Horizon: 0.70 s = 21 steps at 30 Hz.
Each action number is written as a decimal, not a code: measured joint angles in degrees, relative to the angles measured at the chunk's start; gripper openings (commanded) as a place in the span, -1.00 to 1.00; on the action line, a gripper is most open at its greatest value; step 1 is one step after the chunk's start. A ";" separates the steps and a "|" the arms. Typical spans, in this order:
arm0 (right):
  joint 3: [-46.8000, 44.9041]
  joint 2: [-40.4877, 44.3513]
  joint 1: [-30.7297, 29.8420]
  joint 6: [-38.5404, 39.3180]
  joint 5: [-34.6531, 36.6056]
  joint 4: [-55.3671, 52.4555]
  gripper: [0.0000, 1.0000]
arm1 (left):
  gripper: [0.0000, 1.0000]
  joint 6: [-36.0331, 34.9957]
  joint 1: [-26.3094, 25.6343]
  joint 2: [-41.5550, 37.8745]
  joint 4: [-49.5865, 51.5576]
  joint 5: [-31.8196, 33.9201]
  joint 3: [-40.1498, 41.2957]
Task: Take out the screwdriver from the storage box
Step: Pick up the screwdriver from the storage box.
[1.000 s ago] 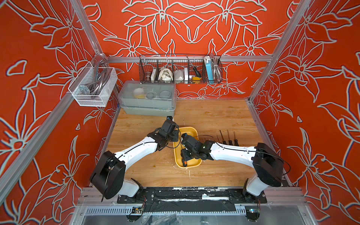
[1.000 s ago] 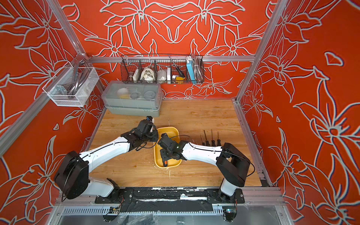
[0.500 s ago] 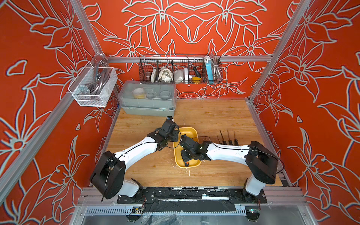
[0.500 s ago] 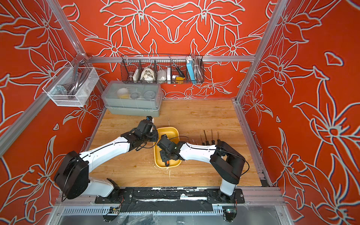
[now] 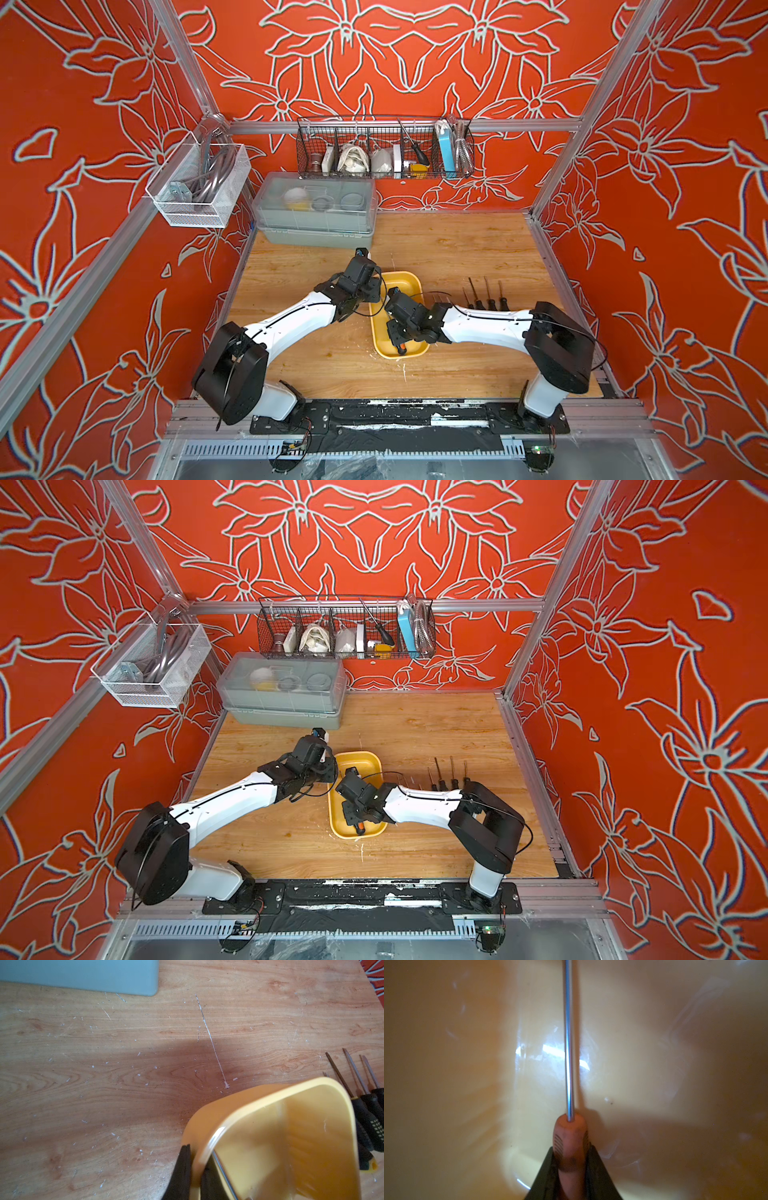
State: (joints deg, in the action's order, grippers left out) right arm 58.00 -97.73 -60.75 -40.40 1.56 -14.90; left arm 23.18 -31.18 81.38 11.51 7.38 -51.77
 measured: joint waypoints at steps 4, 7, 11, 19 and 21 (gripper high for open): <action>-2.38 2.84 0.09 -1.01 0.42 1.05 -1.00 | -1.00 0.11 0.00 0.00 -0.02 -0.07 0.00; -4.70 6.08 0.09 -1.42 1.03 1.95 -1.00 | -1.00 0.28 0.00 0.00 -0.11 -0.24 0.00; -7.43 10.82 0.09 -1.95 1.88 3.28 -1.00 | -1.00 0.37 0.00 0.00 -0.20 -0.24 0.00; -11.17 17.62 0.09 -1.75 2.91 6.82 -1.00 | -1.00 0.46 0.00 0.00 -0.26 -0.24 0.00; -11.34 19.15 0.09 -1.44 3.17 6.78 -1.00 | -1.00 0.46 0.00 0.00 -0.26 -0.24 0.00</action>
State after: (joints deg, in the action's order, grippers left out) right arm 46.65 -78.59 -60.66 -41.85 4.73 -8.12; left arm 23.64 -31.18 81.38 11.25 7.14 -51.77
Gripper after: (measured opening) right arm 0.236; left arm 0.091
